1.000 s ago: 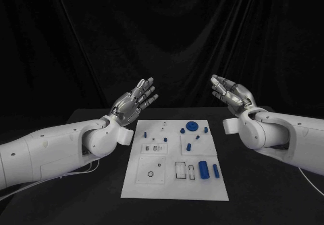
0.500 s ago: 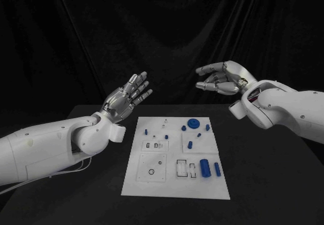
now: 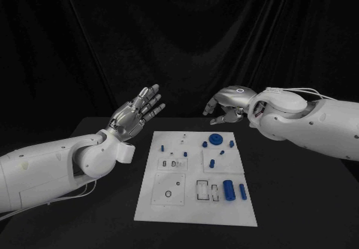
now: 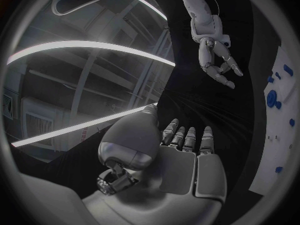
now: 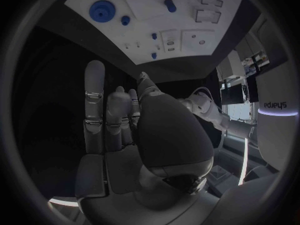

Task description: Assemble the parts on the task board

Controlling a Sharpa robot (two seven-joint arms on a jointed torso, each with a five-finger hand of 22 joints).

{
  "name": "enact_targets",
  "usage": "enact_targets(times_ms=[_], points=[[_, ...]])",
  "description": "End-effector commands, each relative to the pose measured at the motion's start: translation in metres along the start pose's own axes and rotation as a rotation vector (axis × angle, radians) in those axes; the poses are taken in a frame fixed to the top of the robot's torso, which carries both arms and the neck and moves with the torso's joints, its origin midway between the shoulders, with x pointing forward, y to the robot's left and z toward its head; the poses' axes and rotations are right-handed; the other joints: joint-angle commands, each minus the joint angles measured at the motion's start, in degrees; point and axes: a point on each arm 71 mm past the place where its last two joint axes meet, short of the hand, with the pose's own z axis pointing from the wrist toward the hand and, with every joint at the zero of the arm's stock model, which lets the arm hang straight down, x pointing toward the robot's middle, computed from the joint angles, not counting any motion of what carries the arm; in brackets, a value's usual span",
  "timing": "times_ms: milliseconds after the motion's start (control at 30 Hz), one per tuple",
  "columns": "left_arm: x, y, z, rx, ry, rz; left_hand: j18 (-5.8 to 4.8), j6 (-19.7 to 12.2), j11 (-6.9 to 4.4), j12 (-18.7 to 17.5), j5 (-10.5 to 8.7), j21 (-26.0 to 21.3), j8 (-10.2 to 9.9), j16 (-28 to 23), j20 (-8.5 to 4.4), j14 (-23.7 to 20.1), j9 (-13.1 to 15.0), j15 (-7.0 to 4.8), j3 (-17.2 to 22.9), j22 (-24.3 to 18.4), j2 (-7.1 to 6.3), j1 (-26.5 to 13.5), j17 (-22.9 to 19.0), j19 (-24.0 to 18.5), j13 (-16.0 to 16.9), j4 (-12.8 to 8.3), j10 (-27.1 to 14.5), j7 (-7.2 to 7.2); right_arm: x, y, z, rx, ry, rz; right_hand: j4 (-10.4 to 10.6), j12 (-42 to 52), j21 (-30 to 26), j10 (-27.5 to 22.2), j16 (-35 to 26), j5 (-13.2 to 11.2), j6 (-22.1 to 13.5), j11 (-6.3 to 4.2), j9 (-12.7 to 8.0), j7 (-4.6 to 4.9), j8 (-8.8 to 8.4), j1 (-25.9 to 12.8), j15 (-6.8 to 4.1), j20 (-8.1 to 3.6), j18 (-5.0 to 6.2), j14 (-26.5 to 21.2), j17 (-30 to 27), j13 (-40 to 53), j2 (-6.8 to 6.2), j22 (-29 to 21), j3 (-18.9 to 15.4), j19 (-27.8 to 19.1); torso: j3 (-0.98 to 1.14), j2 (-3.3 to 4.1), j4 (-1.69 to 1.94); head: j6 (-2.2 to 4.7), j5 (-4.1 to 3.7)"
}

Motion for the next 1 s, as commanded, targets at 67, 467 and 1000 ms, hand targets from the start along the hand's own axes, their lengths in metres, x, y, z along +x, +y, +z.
enact_targets(times_ms=[67,467,1000], points=[[0.002,-0.003,0.002,0.023,0.024,-0.010,-0.63,0.71,-0.05,1.02,1.35,-0.95,0.75,-0.55,0.40,-0.20,0.84,1.26,-0.14,-0.61,-0.27,1.20,-0.41,0.25,-0.13,-0.10,0.12,-0.19,0.007,-0.003,0.005,0.030,0.090,-0.198,-0.39,-2.52,8.18,1.70,5.31,-0.70,0.39,-0.29,1.00,0.38,-1.47,-0.56,-0.10,-0.32,-0.26,1.30,7.29,0.87,-2.13,8.64,3.62,0.39,-0.07,0.40,0.47,-0.26,-0.49],[0.003,-0.002,0.003,0.021,0.045,-0.026,-0.41,1.49,-0.01,1.01,3.53,-0.95,0.90,-0.55,1.56,-0.20,0.95,2.29,0.98,-0.61,-0.27,2.86,-0.41,0.25,-0.12,-0.61,0.11,-0.04,0.030,-0.003,0.013,0.017,0.168,-0.205,-3.25,-7.18,16.73,2.28,9.16,5.00,-0.06,-0.45,0.97,-0.43,-2.83,2.10,-0.23,-0.37,-1.23,1.48,13.30,0.79,-2.72,19.55,7.98,-0.58,0.01,1.21,1.63,-0.38,-1.60],[0.003,-0.002,0.005,0.023,0.059,-0.035,-0.31,1.68,0.16,1.10,4.42,-0.95,0.93,-0.55,1.87,-0.20,0.97,2.43,1.48,-0.61,-0.24,3.43,-0.41,0.25,-0.10,-0.79,0.11,0.08,0.063,0.001,0.018,-0.023,0.168,-0.174,-2.96,-7.75,19.71,5.04,10.04,4.04,2.43,-0.56,1.60,1.70,-2.14,1.30,-0.31,-0.35,-1.65,1.71,14.67,0.99,-2.79,23.75,9.35,-0.29,-0.15,1.67,1.78,-0.62,-1.93]])
